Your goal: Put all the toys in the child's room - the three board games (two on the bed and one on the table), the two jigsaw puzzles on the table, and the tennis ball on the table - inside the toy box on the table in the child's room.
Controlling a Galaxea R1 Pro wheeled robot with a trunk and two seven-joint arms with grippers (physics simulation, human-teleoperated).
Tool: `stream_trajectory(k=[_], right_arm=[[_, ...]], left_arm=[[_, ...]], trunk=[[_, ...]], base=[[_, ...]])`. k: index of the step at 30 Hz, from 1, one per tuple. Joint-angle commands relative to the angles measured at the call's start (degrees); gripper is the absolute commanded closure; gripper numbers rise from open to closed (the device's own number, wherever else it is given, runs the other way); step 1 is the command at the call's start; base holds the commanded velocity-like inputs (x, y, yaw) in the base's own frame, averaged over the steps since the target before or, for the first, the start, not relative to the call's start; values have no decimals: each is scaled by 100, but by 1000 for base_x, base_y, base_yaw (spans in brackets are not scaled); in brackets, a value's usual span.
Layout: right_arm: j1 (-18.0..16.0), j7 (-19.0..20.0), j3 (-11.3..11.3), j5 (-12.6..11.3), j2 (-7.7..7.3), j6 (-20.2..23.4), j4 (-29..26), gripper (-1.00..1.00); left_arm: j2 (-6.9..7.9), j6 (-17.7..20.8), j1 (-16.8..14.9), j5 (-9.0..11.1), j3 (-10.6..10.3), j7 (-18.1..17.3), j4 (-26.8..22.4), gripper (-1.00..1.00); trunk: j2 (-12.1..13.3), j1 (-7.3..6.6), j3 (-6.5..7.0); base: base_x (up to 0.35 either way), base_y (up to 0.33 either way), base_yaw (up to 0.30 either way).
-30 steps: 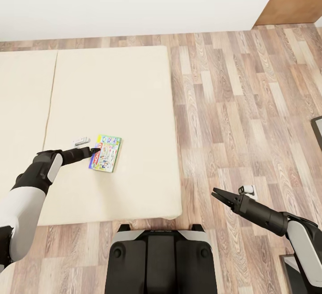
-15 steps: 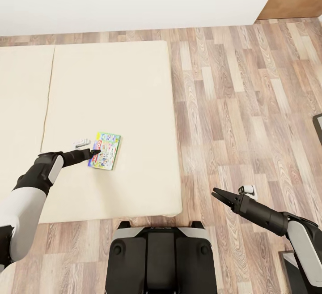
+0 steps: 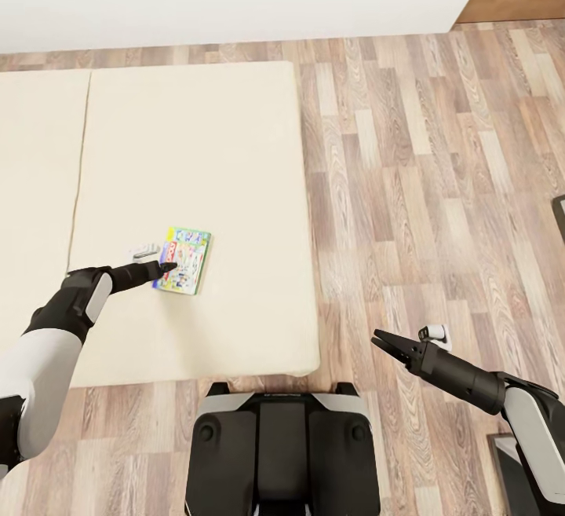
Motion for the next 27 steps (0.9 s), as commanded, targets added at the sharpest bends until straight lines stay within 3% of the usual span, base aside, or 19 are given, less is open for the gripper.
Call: stream_trajectory(k=[1, 27], right_arm=[[-3, 30, -6, 20, 0, 22, -1, -100], [-3, 30, -3, 20, 0, 22, -1, -100]], left_arm=[[-1, 48, -1, 45, 13, -3, -3, -100], [-18, 34, -1, 23, -10, -3, -3, -100]], trunk=[[-9, 3, -15], [-9, 3, -231]], base=[[0, 0, 0], [0, 0, 0]])
